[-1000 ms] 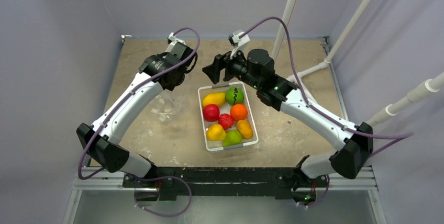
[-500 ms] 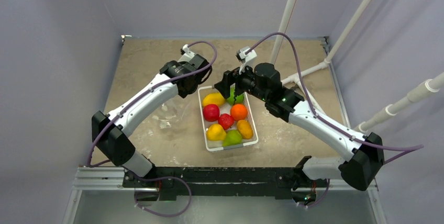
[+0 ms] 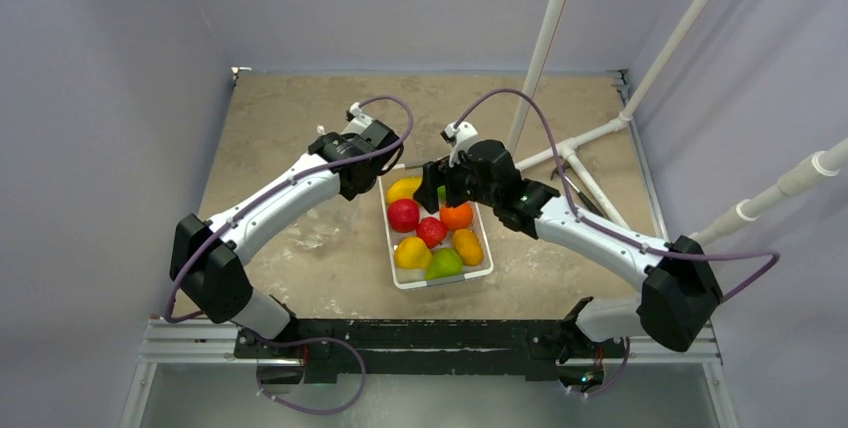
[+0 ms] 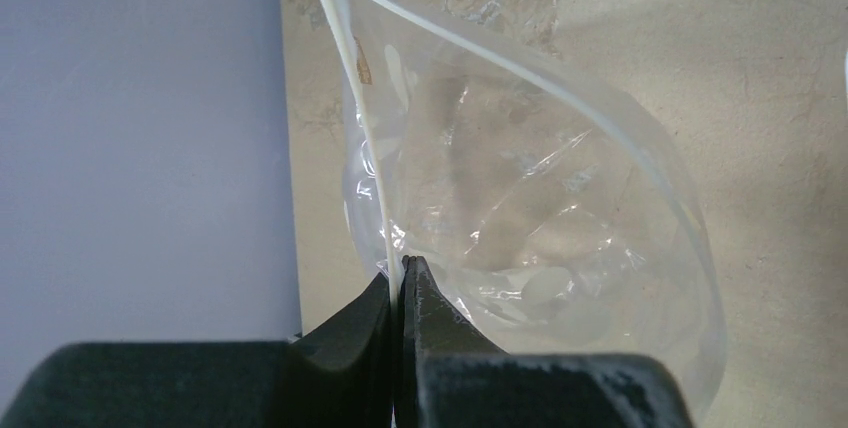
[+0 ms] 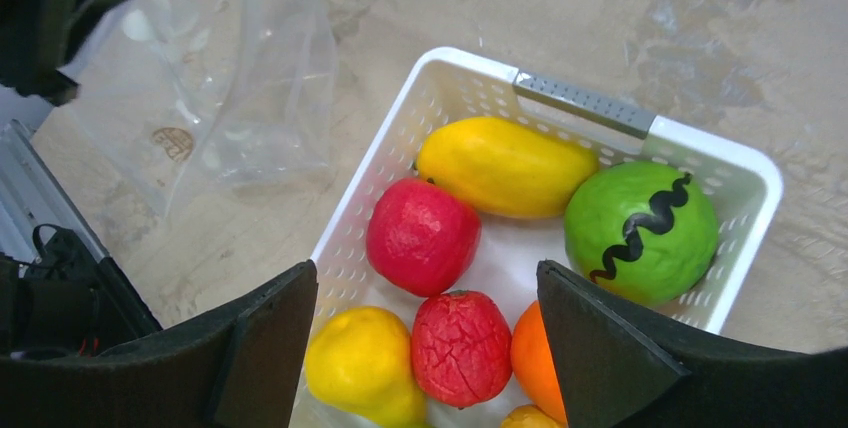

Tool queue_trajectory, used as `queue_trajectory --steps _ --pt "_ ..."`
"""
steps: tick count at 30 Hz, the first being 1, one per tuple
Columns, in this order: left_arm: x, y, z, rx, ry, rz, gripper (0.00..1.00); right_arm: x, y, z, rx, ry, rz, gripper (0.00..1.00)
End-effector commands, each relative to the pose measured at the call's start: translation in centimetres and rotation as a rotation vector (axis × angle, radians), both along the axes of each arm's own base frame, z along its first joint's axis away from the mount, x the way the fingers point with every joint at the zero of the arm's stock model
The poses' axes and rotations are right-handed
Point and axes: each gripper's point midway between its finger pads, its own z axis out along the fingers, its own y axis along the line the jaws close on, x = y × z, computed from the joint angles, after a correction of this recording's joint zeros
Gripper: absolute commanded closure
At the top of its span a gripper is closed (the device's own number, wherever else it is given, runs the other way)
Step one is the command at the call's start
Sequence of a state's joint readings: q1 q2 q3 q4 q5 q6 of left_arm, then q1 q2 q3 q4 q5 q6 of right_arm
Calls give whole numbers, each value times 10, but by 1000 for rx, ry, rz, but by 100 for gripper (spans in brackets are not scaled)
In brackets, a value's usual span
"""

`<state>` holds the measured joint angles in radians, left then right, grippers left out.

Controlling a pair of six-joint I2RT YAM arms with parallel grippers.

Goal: Place the food in the zip-top bag and seal the zipper
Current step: Pick up the fake fruit from the bin.

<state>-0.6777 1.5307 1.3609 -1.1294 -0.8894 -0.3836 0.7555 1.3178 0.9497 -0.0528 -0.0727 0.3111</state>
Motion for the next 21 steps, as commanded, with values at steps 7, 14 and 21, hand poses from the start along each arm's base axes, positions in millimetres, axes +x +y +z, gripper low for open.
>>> queue_trajectory --steps 7,14,21 --pt "-2 -12 0 -133 -63 -44 100 -7 31 -41 34 125 15 11" --pt "-4 -18 -5 -178 -56 -77 100 -1 39 -62 17 167 -19 9" --pt "-5 -25 -6 -230 -56 -107 100 13 39 -81 -22 183 -86 7"
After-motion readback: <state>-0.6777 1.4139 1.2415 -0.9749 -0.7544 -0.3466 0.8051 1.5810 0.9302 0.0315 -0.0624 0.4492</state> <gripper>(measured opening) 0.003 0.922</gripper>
